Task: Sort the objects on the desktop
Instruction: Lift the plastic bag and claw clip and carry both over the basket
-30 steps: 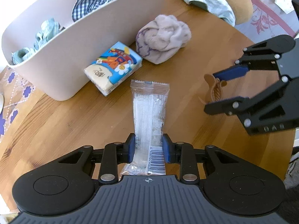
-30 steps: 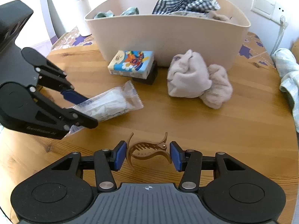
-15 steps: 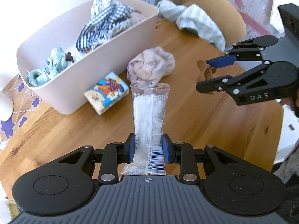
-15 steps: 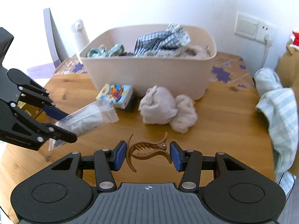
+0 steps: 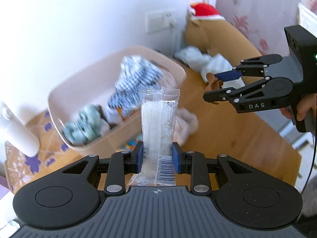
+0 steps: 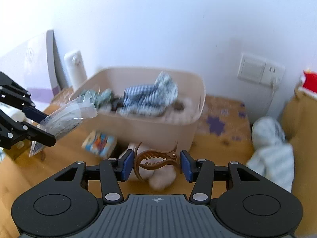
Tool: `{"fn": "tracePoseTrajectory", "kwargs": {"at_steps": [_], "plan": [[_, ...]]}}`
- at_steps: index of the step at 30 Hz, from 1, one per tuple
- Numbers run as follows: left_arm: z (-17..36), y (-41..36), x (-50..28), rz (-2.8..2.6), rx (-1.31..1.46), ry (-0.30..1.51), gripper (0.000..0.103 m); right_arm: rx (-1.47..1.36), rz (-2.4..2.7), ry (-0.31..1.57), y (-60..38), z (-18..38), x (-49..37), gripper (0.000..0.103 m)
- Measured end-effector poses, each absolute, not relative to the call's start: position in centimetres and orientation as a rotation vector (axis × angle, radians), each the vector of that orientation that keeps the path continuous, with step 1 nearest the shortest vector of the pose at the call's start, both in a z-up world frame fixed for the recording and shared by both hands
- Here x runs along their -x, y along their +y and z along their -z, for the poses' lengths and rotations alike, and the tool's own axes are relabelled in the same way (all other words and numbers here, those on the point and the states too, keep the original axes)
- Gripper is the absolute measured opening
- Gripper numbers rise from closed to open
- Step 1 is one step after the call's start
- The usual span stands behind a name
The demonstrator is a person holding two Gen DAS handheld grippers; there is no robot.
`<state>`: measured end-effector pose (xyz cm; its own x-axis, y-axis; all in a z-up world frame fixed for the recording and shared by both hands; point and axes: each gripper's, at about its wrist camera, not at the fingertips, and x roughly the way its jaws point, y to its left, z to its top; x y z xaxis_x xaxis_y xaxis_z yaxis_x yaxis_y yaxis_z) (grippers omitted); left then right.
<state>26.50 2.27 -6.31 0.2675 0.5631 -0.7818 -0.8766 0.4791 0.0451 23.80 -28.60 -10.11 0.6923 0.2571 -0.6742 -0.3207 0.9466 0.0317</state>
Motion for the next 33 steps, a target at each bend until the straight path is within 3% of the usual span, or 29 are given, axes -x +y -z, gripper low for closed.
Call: {"fn": "tracePoseTrajectory", "kwargs": {"at_steps": [16,33], "plan": [[4.6,10.3,-22.2,-1.292,0.473,0.735,0.03,0.157,-0.338,0.591,-27.4,5.4,-33.1,0.048],[8.9,15.8,-23.9,-1.467,0.532,0.822,0.03,0.152,-0.38,0.728,-22.8,8.7,-41.0,0.048]]}}
